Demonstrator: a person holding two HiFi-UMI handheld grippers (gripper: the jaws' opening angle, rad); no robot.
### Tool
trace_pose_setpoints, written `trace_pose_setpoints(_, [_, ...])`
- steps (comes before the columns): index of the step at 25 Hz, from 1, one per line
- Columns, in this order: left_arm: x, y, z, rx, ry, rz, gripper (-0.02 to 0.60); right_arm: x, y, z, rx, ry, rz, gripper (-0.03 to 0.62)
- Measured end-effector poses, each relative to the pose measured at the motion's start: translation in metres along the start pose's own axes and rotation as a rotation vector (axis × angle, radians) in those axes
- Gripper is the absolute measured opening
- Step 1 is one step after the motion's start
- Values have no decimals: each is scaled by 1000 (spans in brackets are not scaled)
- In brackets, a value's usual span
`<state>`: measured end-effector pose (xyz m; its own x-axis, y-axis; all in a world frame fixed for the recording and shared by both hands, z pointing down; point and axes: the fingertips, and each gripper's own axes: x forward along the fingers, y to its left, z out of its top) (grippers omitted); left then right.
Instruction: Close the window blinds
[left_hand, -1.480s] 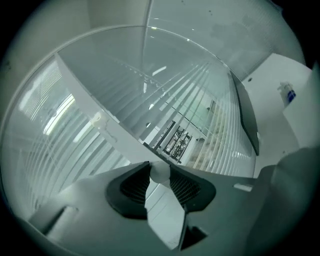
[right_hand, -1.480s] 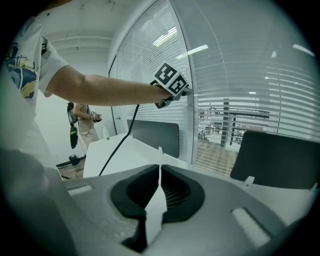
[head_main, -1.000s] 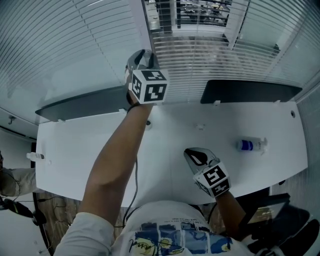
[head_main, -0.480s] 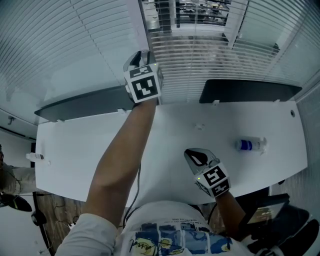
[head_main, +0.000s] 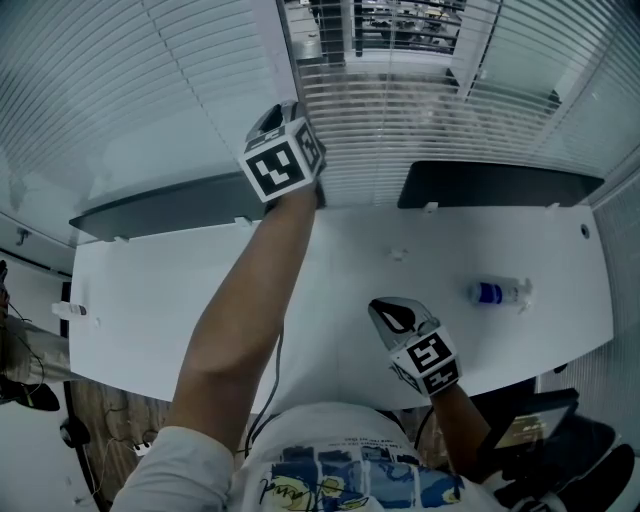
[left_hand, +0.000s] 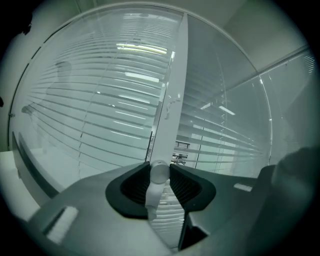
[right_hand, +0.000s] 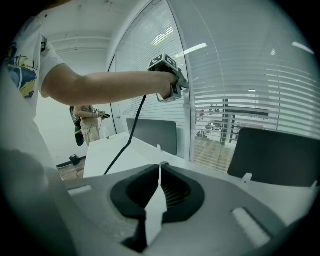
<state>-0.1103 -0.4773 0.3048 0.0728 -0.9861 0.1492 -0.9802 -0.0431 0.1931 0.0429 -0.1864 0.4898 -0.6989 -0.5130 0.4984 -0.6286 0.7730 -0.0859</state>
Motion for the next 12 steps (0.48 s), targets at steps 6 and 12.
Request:
trace_pose_setpoints(6, [1, 0, 0, 26, 2, -4, 123, -4, -3, -1, -5, 4, -1, 12])
trace_pose_setpoints(12, [1, 0, -2, 49, 11, 1, 128, -15, -6, -4, -10, 13, -16, 12])
